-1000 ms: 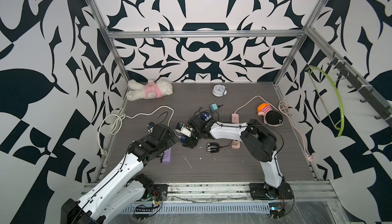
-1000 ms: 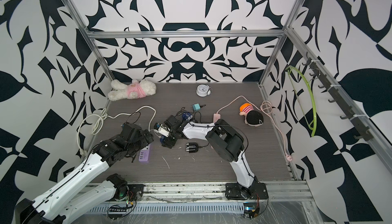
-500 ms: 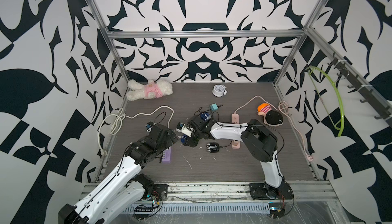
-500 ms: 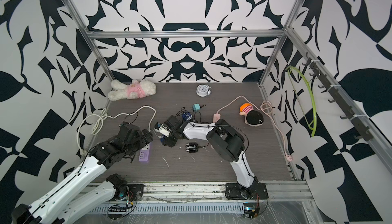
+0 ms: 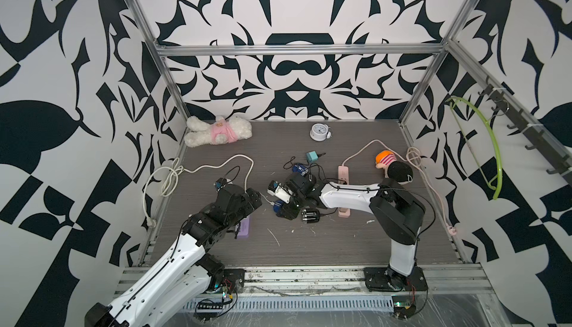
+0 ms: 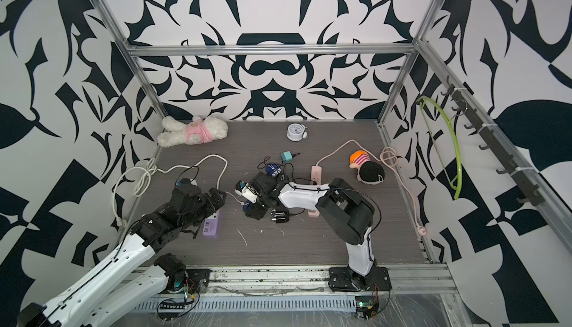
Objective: Unplug the electric shaver
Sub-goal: Pick up the electric shaver from the center of the board, then remove the charging cable from the electric shaver.
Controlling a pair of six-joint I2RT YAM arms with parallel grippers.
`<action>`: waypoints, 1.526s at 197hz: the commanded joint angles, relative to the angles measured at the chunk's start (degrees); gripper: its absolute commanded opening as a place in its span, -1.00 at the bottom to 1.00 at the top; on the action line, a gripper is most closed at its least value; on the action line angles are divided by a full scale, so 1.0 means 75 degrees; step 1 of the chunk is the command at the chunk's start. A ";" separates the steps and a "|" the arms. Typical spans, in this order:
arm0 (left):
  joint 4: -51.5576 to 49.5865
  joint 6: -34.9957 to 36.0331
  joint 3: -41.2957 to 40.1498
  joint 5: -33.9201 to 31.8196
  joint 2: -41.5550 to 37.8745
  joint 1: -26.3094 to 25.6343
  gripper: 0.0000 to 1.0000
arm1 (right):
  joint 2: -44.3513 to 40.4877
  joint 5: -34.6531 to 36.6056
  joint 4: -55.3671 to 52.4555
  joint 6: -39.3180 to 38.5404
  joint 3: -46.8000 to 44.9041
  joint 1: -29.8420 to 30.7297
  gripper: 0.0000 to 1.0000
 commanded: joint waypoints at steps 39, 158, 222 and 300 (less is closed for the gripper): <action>0.1575 -0.0264 -0.0339 0.0737 0.0675 0.0033 0.71 | -0.0906 -0.0200 0.1063 0.0450 -0.0399 -0.0023 -0.80; 0.2548 -0.0297 -0.0364 0.0773 0.1130 0.0027 0.49 | -0.2104 -0.0520 0.1758 0.0962 -0.1170 -0.0025 -0.91; 0.3626 -0.0601 -0.0722 0.0907 0.1420 0.0033 0.46 | -0.2181 -0.0699 0.1872 0.1055 -0.1262 0.0034 -0.99; 0.4213 -0.0549 -0.0620 0.1013 0.1958 0.0032 0.26 | -0.2439 -0.0618 0.1610 0.0945 -0.1098 0.0188 -1.00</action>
